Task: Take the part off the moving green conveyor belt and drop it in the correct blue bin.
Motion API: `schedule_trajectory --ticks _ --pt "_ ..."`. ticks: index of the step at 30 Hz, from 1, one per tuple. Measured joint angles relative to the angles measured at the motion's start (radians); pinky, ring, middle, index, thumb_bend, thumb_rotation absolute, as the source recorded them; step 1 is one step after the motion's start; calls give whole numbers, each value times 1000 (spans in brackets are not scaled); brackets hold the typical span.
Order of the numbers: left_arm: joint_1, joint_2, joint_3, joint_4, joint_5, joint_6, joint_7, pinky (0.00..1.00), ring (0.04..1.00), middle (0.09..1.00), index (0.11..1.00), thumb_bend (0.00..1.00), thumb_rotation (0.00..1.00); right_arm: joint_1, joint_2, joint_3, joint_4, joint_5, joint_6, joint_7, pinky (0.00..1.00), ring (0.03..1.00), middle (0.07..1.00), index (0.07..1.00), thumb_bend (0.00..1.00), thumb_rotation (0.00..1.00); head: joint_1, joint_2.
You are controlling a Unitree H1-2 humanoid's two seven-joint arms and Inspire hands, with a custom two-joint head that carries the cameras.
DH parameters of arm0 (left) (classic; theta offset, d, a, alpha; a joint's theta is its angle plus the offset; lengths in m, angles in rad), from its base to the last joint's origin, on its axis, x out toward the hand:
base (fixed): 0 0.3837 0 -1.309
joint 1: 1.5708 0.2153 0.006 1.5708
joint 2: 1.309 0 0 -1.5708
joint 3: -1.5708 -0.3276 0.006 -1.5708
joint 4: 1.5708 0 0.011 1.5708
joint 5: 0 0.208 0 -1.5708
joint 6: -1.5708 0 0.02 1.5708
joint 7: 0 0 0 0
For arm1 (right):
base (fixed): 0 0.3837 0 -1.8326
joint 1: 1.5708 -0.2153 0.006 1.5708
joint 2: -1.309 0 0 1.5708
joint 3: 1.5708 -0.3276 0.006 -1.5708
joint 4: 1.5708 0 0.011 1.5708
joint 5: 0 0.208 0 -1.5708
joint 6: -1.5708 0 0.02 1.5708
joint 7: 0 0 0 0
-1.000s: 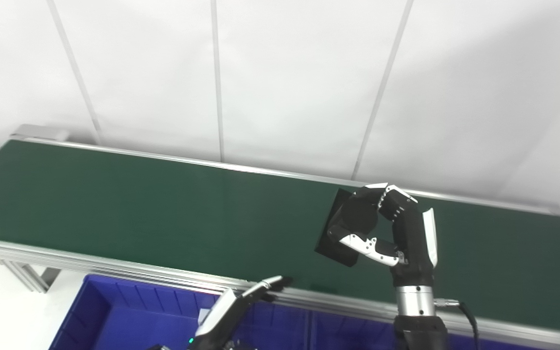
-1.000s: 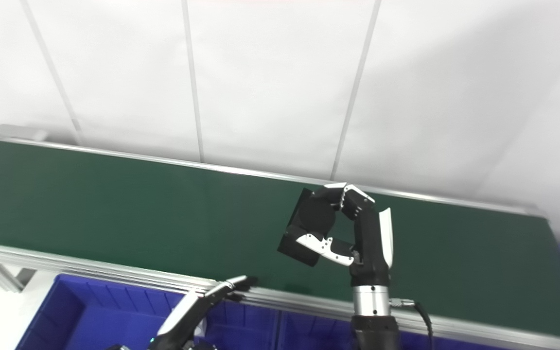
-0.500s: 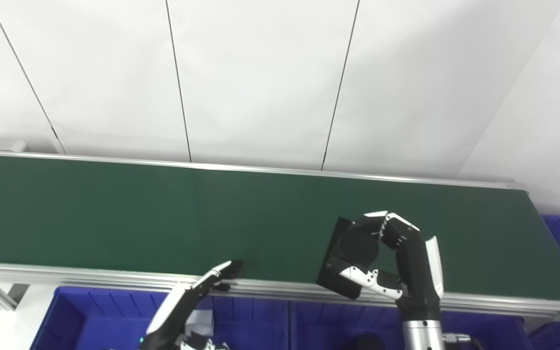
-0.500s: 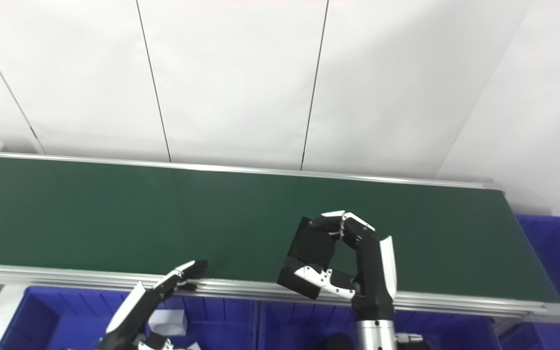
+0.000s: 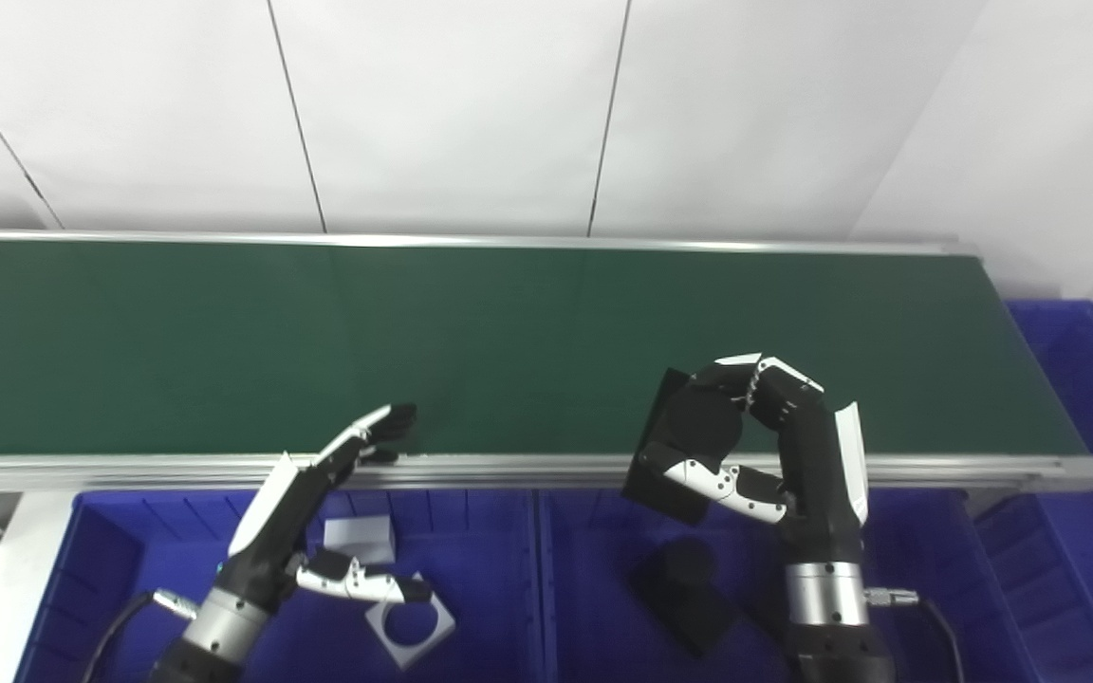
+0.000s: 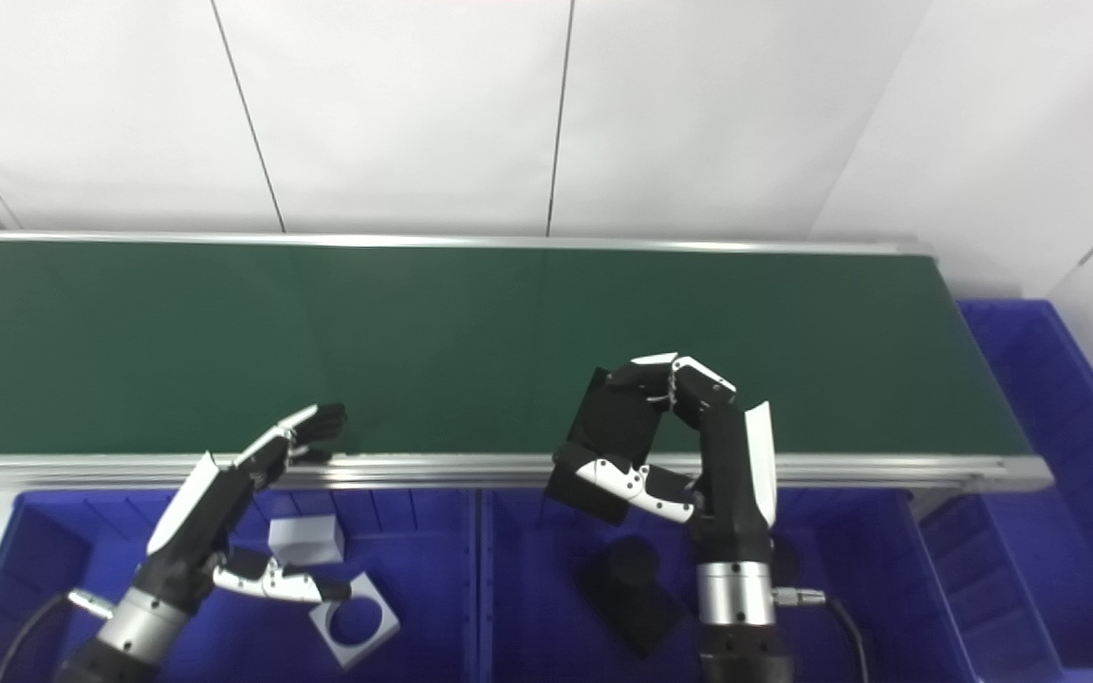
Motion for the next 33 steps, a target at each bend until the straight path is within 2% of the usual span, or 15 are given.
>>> schedule_trajectory --ticks 10,12,21,29,33 --pt "3 -14 74 -1 -26 0 -82 731 832 870 877 989 190 33 15 -18 -6 -5 27 0 380 461 523 459 518 0 -72 12" --pt "4 -16 85 -1 -26 0 -93 717 827 869 878 989 199 40 16 -22 -6 -6 29 0 383 467 525 455 518 0 -124 3" --pt "20 -17 117 -19 -21 0 -119 734 845 887 899 983 243 90 13 -51 -4 -11 43 -3 383 469 521 456 518 0 -120 6" --pt "29 -33 126 -32 -16 0 -123 713 824 869 879 989 227 136 -13 -113 22 19 42 -10 385 469 518 456 518 0 -110 12" --pt "31 -34 129 -35 -14 0 -123 705 819 867 879 992 234 151 -32 -146 68 35 10 -16 395 470 512 457 519 0 -109 14"
